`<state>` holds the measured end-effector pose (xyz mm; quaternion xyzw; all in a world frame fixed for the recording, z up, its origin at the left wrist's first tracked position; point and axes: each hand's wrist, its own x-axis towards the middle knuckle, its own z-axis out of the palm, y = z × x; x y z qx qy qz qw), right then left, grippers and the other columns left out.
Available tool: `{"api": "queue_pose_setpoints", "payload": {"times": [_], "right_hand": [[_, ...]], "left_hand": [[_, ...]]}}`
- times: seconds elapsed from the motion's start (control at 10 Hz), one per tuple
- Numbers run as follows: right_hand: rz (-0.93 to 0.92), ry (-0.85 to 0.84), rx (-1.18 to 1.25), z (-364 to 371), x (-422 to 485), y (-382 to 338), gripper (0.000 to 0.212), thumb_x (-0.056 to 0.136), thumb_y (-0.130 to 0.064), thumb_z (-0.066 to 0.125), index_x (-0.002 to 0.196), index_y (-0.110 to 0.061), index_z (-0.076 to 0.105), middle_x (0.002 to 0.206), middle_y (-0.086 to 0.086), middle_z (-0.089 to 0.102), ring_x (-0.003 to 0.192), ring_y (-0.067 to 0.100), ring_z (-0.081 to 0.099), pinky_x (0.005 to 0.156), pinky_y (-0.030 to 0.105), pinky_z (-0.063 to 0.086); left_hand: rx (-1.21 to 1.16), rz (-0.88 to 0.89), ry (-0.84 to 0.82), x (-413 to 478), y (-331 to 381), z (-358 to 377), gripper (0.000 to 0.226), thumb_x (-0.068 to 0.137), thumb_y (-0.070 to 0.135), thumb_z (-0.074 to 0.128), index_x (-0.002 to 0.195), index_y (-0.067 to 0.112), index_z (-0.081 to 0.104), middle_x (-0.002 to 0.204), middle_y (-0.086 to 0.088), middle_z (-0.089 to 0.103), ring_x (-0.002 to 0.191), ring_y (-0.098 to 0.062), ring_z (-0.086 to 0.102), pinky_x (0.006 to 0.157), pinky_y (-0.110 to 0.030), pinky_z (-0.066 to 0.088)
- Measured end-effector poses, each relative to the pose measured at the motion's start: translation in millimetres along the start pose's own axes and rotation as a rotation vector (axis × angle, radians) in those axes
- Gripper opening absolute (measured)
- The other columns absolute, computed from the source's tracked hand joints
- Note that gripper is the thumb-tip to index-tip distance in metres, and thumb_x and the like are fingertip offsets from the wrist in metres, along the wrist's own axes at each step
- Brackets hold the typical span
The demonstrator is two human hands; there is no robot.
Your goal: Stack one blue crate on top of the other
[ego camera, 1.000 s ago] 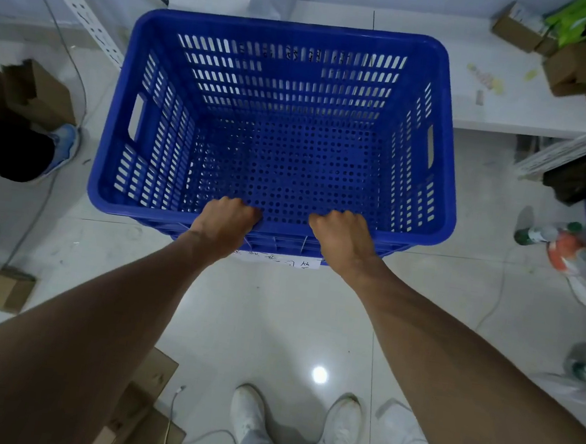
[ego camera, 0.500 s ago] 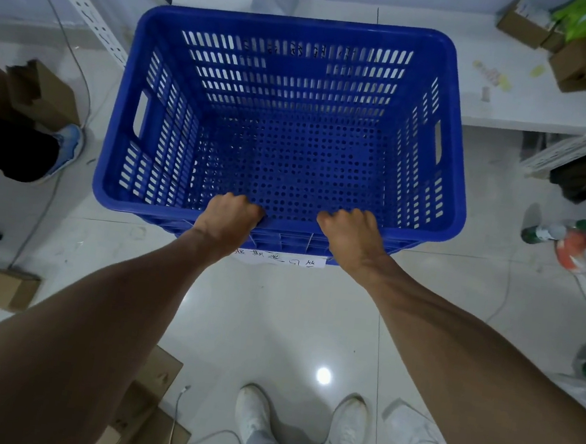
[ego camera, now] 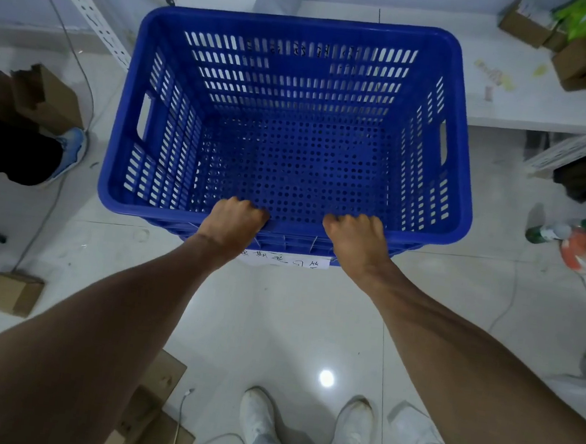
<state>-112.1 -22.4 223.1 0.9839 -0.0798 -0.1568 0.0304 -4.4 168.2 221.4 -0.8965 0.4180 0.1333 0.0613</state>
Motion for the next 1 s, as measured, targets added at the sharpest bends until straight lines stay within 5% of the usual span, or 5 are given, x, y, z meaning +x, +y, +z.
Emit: {"api": "queue_pose_setpoints", "payload": {"times": [0.2,0.5,0.7,0.9,1.0], "right_hand": [[-0.052,0.098,0.084,2,8,5,0.056,0.035,0.027,0.068,0.058,-0.013,0.035,0.043,-0.007,0.004,0.036,0.016,0.025,0.048,0.025,0.026],[-0.004,-0.006,0.004,-5,7,-1,0.040,0.066,0.021,0.063,0.072,-0.013,0.042,0.047,-0.003,0.027,0.046,0.019,0.039,0.051,0.030,0.032],[0.052,-0.060,0.009,-11,7,-6,0.033,0.073,0.011,0.067,0.085,-0.016,0.052,0.050,-0.003,0.032,0.051,0.018,0.046,0.055,0.030,0.036],[0.113,-0.046,0.082,-9,8,-14,0.032,0.070,-0.008,0.080,0.091,-0.018,0.059,0.063,-0.001,0.060,0.066,0.021,0.054,0.082,0.036,0.042],[0.087,0.044,0.201,-1,2,-9,0.051,0.071,-0.032,0.084,0.112,-0.020,0.059,0.103,-0.002,0.066,0.102,0.021,0.056,0.103,0.041,0.036]], "left_hand": [[-0.016,-0.006,-0.018,10,-5,-3,0.012,0.096,0.011,0.057,0.092,0.009,0.068,0.076,-0.010,0.068,0.071,-0.034,0.064,0.066,-0.042,0.056],[0.010,-0.065,-0.058,5,1,1,0.014,0.090,0.000,0.062,0.089,0.014,0.063,0.072,-0.005,0.065,0.063,-0.028,0.061,0.061,-0.038,0.053],[0.015,-0.108,-0.005,5,5,2,0.025,0.085,-0.001,0.062,0.093,0.021,0.054,0.066,0.004,0.049,0.058,-0.025,0.046,0.059,-0.033,0.037],[0.032,-0.110,0.016,5,7,5,0.038,0.080,0.000,0.066,0.083,0.026,0.040,0.061,0.007,0.049,0.053,-0.024,0.045,0.068,-0.033,0.037],[0.005,-0.115,-0.007,8,6,9,0.036,0.082,0.001,0.065,0.083,0.026,0.040,0.065,0.005,0.057,0.055,-0.023,0.045,0.070,-0.033,0.042]]}}
